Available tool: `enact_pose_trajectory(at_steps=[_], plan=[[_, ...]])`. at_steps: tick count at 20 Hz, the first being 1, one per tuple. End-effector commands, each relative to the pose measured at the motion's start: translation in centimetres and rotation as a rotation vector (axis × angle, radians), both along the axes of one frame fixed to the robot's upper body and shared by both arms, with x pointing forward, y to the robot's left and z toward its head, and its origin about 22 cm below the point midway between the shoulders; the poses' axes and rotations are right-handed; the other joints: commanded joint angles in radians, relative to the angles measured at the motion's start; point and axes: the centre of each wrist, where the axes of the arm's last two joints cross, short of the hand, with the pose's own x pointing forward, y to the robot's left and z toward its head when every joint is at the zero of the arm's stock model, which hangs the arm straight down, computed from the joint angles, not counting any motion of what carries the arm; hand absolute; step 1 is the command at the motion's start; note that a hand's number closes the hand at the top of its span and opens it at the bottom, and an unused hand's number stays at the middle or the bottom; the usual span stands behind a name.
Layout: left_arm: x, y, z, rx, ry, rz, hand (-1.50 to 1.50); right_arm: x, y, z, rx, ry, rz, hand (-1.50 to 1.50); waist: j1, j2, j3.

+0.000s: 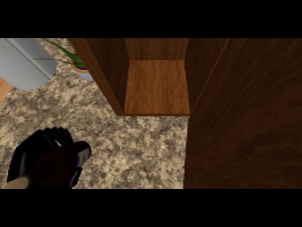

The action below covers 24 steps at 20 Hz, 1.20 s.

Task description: Pick up the wine, place it into the cabinet and close the cabinet

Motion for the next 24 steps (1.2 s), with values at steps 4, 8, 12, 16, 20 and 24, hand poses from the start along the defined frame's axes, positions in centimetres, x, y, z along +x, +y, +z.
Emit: enact_pose_trajectory(at_steps=[4,8,12,16,20,24], plan=[[1.7,-4.2,4.2,0.024,0.001,-0.046,1.5,-2.8,-1.5,0.4,0.043,-0.027,0.058,-1.5,-0.01,0.002,0.0],[0.3,-6.0,6.3,0.047,0.029,-0.09,1.5,-3.8,-1.1,0.7,0.033,-0.024,0.049,-1.5,-0.008,0.0,0.0],[2.2,-9.7,8.6,0.001,-0.019,-0.143,1.5,-2.7,0.5,0.4,0.045,-0.022,0.047,-1.5,-0.007,0.002,-0.001],[1.1,-12.4,10.2,-0.04,0.007,-0.165,1.5,-2.3,-0.2,0.2,0.046,-0.026,0.053,-1.5,-0.004,0.002,0.0],[2.1,-15.6,12.1,-0.048,0.01,-0.161,1.5,-1.5,-1.1,-0.3,0.045,-0.048,0.046,-1.5,-0.008,0.003,0.0],[2.4,-18.5,13.8,-0.048,0.009,-0.142,1.5,-3.0,-0.1,0.6,0.037,-0.017,0.053,-1.5,-0.012,0.001,0.0]])
